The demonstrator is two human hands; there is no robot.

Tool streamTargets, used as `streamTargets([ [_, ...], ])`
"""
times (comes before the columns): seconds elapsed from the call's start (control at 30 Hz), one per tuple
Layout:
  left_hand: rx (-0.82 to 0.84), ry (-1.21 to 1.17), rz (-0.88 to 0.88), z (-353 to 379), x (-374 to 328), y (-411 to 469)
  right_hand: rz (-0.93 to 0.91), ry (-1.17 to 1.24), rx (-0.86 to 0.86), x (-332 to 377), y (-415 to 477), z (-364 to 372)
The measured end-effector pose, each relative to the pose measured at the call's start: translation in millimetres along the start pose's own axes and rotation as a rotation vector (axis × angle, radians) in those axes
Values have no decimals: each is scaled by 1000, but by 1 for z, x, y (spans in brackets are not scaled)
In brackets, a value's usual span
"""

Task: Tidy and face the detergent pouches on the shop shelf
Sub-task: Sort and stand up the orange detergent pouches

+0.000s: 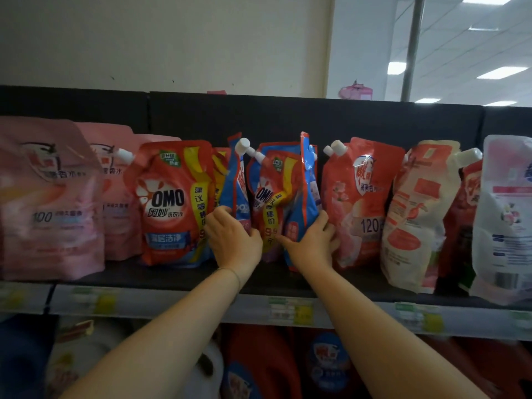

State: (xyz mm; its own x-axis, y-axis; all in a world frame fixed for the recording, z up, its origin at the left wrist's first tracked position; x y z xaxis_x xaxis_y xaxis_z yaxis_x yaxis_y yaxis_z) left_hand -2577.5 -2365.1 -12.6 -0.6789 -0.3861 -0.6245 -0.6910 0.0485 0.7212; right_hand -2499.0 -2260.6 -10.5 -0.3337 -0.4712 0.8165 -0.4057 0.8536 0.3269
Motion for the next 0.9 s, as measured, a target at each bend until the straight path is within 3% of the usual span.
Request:
streamTargets([
  [0.1,-14,-12,190,-3,6,3,-46,15,-13,-7,5,6],
  [0.17,66,-86,350,-2,3,3,-93,74,-12,-9,7,8],
  [0.3,286,-141,330,20,-12,14,-99,182,5,-11,9,6],
  [0.47,245,-57,138,45,-18,26,-81,270,43,-17,12,2],
  [0.67,175,83,238,26,-14,30,-18,312,175,-20,25,-13],
  [0.9,35,-78,443,-2,-18,6,49,410,411,-22,53,-16],
])
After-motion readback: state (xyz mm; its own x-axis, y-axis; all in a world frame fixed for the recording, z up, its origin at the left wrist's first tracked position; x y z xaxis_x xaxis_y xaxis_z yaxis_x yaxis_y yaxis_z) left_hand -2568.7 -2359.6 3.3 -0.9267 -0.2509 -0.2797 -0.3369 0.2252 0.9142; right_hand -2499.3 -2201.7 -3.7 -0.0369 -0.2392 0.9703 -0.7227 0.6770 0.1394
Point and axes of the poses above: each hand's wrist, its own y-axis towards the middle knuckle, its own z-axis out of the palm, x = y × z, the point moved 1 cm from there along y, towards the middle knuckle, and after that the axes turned 8 degrees about z, right-handed, at the moved point
